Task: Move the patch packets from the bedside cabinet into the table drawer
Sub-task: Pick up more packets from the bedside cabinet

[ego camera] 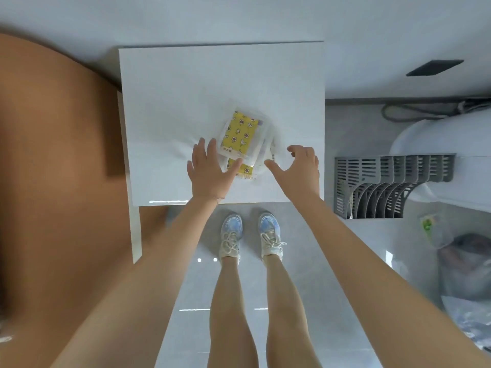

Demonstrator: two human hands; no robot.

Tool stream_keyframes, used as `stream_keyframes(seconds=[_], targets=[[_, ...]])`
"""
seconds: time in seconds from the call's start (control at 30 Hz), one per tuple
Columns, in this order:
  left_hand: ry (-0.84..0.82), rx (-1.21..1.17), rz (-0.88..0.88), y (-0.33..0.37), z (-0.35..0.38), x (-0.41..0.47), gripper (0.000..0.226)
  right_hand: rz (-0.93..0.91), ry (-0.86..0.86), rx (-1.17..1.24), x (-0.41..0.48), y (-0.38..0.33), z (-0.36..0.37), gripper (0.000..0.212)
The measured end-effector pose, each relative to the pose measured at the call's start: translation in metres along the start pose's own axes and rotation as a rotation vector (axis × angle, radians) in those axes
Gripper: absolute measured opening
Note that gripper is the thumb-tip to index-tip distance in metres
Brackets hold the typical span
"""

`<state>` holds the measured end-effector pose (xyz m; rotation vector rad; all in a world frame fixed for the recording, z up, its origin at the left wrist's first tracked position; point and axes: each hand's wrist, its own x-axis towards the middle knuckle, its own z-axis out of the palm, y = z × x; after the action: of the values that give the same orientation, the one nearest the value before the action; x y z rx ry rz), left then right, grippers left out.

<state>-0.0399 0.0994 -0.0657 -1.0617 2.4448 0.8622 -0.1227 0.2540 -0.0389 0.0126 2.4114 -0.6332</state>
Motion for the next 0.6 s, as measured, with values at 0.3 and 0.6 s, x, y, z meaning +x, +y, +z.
stream_keyframes(seconds=[0.3,0.6], targets=[[0.19,-0.158,-0.013,0.003,0.017,0.006,0.03,0.107,0.004,0.171,0.002,-0.027,0.029,0.051],[0.121,-0.155,0.146,-0.015,0.022,-0.002,0.016,0.174,-0.056,0.398,0.019,-0.033,0.029,0.015]])
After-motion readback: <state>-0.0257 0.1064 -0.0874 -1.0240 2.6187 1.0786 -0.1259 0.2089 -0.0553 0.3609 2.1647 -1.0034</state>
